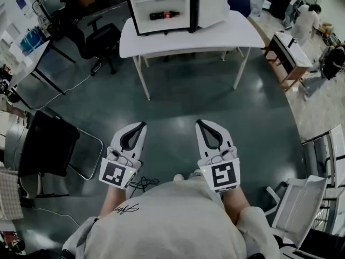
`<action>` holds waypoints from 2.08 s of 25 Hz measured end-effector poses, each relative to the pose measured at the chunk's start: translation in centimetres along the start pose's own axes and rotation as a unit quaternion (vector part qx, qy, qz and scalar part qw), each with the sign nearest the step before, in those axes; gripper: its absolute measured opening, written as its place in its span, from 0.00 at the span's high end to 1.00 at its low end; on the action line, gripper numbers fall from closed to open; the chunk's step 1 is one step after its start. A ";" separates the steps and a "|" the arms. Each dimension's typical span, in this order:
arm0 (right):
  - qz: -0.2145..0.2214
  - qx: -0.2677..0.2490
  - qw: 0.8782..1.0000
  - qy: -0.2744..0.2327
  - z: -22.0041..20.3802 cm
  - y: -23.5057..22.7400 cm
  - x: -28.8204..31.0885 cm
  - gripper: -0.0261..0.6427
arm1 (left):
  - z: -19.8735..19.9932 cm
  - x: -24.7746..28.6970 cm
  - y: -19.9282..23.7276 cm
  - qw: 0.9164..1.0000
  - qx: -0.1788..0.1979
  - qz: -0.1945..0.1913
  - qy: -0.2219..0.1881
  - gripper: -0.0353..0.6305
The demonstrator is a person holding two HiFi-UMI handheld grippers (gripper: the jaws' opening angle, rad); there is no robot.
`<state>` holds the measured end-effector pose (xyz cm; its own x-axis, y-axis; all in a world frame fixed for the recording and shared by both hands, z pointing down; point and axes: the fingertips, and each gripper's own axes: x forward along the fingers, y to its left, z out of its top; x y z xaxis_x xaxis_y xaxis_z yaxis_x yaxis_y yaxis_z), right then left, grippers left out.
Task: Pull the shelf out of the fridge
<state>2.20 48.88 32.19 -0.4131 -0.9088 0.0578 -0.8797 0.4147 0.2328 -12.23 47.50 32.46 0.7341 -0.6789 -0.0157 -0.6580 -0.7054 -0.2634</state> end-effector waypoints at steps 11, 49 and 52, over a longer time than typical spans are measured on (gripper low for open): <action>0.000 -0.018 1.000 0.017 -0.8 1.3 -1.1 0.94 | -1.8 -0.8 0.3 1.000 -0.009 -0.010 0.023 0.94; 0.014 -0.026 0.999 0.019 -2.6 -9.5 12.6 0.94 | -2.7 12.2 9.4 0.999 0.003 0.020 0.030 0.94; 0.017 -0.030 0.999 0.015 -2.0 -10.7 14.2 0.94 | -2.5 13.7 10.8 0.999 0.005 0.026 0.026 0.94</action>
<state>6.21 31.49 32.47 -0.4346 -0.8955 0.0959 -0.8492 0.4430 0.2875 -9.71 30.05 31.81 0.6895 -0.7240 0.0197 -0.6930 -0.6674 -0.2726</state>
